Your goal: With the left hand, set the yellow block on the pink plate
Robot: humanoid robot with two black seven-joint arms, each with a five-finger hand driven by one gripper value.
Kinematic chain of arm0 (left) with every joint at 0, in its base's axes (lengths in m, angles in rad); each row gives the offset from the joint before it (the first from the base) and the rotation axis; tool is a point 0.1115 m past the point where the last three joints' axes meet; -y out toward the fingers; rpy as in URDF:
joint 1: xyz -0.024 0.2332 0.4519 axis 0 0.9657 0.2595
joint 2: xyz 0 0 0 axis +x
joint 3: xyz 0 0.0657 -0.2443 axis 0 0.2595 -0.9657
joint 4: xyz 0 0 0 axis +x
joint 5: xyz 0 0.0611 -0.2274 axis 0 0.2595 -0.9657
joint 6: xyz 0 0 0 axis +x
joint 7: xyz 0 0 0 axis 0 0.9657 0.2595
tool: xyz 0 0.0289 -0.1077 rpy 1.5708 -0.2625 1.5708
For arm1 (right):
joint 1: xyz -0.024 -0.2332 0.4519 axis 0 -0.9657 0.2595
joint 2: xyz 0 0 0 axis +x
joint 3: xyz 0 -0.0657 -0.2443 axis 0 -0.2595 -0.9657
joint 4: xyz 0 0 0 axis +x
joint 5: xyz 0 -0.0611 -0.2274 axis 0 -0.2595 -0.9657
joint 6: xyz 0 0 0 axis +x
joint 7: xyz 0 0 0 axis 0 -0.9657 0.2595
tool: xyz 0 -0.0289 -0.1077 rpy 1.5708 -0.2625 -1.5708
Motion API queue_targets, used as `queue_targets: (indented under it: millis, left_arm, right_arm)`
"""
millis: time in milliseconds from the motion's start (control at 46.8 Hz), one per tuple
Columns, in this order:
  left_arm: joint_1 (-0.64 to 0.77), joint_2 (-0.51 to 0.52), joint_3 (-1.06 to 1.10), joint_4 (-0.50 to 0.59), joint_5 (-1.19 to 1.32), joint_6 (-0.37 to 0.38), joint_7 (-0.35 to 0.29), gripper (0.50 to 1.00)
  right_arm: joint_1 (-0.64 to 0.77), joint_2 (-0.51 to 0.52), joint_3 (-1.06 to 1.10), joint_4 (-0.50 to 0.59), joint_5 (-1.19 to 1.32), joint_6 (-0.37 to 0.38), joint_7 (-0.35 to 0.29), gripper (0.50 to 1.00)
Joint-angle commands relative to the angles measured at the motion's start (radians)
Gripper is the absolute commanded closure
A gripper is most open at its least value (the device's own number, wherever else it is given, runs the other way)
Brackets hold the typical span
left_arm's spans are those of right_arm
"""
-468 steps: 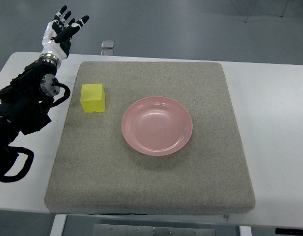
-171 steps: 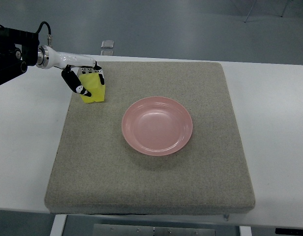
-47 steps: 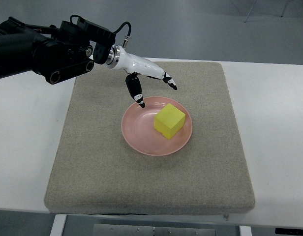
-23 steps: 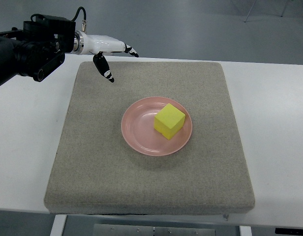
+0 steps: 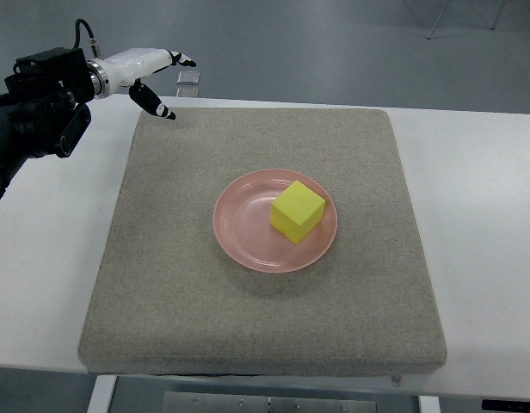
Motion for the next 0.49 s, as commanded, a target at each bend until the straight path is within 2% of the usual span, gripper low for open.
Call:
queue_targets:
  millis: [0,128,278,470]
  left_arm:
    - [0.007,-0.001,-0.039,0.002,-0.104,0.011,0.05,0.579]
    - [0.031,-0.007,-0.084,0.001,-0.299,0.049,0.119,0.576]
    - [0.059,-0.012,-0.119,0.002,-0.511,0.058,0.143,0.579]
    - [0.087,-0.012,-0.239,-0.004,-0.687,0.052,0.145,0.585]
  right_arm:
    - [-0.001,0.0,0.0,0.0,0.0,0.0,0.0,0.576]
    - [0.0,0.0,0.0,0.0,0.0,0.001,0.0,0.576]
    - [0.0,0.0,0.0,0.0,0.0,0.001,0.0,0.576]
    - [0.0,0.0,0.0,0.001,0.0,0.0,0.0,0.576]
